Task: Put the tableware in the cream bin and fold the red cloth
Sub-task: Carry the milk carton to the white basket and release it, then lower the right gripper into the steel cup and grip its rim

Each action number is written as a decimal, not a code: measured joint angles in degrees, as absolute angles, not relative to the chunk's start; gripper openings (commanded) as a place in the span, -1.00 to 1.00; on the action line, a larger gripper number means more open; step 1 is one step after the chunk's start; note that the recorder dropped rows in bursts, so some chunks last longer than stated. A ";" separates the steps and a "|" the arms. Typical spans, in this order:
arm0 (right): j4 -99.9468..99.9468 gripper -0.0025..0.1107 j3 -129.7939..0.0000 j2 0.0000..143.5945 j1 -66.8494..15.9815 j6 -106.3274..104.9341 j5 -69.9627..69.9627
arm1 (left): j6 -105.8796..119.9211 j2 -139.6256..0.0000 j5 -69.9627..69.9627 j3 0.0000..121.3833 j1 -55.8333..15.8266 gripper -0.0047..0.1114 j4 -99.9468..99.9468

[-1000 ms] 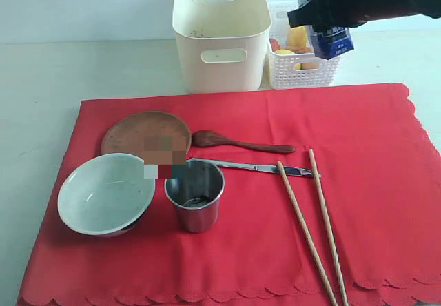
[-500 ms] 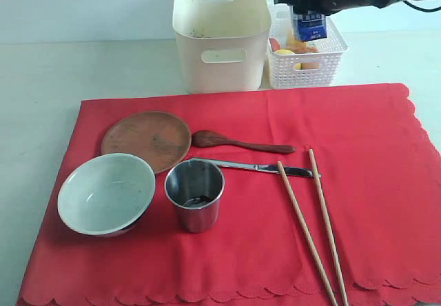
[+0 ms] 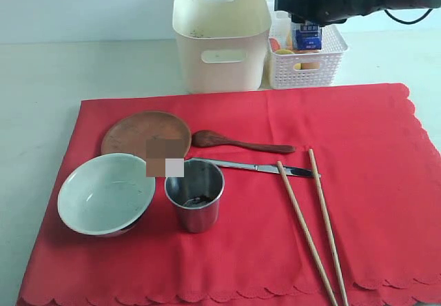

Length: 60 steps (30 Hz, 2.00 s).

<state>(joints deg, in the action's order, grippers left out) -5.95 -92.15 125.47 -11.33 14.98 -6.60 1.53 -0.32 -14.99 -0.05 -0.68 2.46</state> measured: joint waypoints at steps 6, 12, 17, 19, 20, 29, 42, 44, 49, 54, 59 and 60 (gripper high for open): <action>-5.95 0.23 -92.62 125.47 -11.33 15.13 -6.60 | 1.53 -0.32 -14.99 -0.05 -0.68 -0.87 2.46; -5.95 0.49 -92.83 124.66 -11.33 15.50 -6.16 | 1.53 -0.32 -14.99 -0.05 -0.68 -0.87 2.46; -5.95 0.49 -92.83 121.87 -11.33 15.62 -7.87 | 1.53 -0.32 -14.99 -0.05 -0.68 -0.87 2.46; -5.95 0.49 -92.83 120.29 -11.33 15.62 -10.21 | 1.53 -0.32 -14.99 -0.05 -0.68 -0.87 2.46; -5.83 0.49 -92.83 119.34 -11.33 15.62 -11.75 | 1.53 -0.32 -14.99 -0.05 -0.68 -0.87 2.46; -5.86 0.47 -92.83 110.57 -11.33 15.51 -26.12 | 1.53 -0.32 -14.99 -0.05 -0.68 -0.87 2.46; 24.18 0.47 -88.66 102.69 -14.63 -12.07 -52.59 | 1.53 -0.32 -14.99 -0.05 -0.68 -0.87 2.46; 24.83 0.47 -84.65 102.49 -18.67 -13.26 -52.78 | 1.53 -0.32 -14.99 -0.05 -0.68 -0.87 2.46; 25.04 0.47 -77.99 102.49 -27.55 -15.60 -49.39 | 1.53 -0.32 -14.99 -0.05 -0.68 -0.87 2.46; 24.22 0.47 -75.32 102.49 -32.87 -16.09 -45.85 | 1.53 -0.32 -14.99 -0.05 -0.68 -0.87 2.46; 21.47 0.47 -73.86 102.62 -36.33 -16.33 -44.97 | 1.53 -0.32 -14.99 -0.05 -0.68 -0.87 2.46; 21.18 0.47 -73.82 102.95 -36.95 -16.33 -45.20 | 1.53 -0.32 -14.99 -0.05 -0.68 -0.87 2.46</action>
